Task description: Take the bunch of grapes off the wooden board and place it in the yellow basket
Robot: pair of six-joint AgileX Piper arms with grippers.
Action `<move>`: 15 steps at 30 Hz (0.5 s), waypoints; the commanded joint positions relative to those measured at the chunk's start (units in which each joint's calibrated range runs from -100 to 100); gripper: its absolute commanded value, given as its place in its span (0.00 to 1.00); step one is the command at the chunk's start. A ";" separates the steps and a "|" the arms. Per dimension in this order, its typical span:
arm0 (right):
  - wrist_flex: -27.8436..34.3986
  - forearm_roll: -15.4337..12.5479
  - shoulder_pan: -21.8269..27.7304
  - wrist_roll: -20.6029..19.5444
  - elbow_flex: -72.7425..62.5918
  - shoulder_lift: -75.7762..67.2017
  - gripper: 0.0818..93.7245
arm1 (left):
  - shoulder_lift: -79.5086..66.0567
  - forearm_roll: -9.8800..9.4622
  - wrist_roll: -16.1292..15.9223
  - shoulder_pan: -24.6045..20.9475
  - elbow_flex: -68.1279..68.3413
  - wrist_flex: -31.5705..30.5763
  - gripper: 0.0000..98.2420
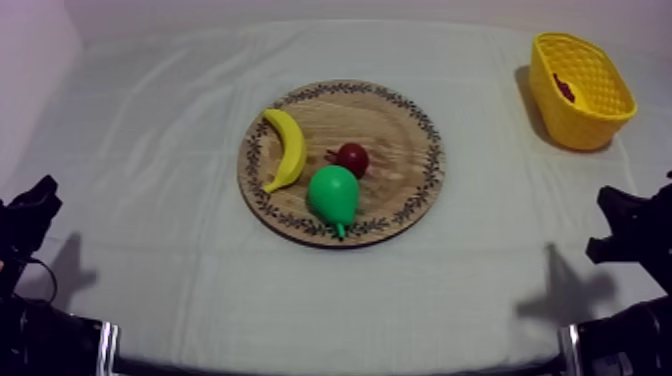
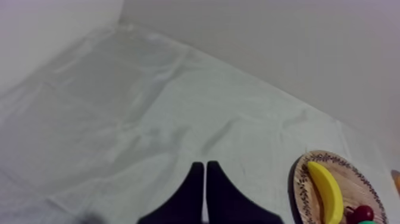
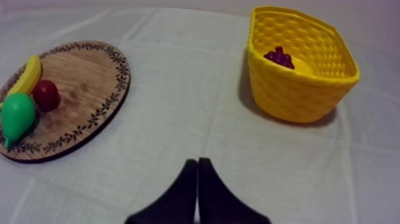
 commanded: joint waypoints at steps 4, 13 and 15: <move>-3.30 1.81 -0.15 -3.32 1.27 -0.11 0.00 | 0.03 -0.02 -0.01 -0.01 0.00 0.01 0.00; -6.75 2.34 -0.17 5.44 2.18 -0.14 0.00 | 0.03 -0.02 0.01 -0.01 0.00 0.01 0.00; -6.82 2.35 -0.17 5.59 2.20 -0.14 0.00 | 0.03 -0.02 0.01 -0.01 0.00 0.01 0.00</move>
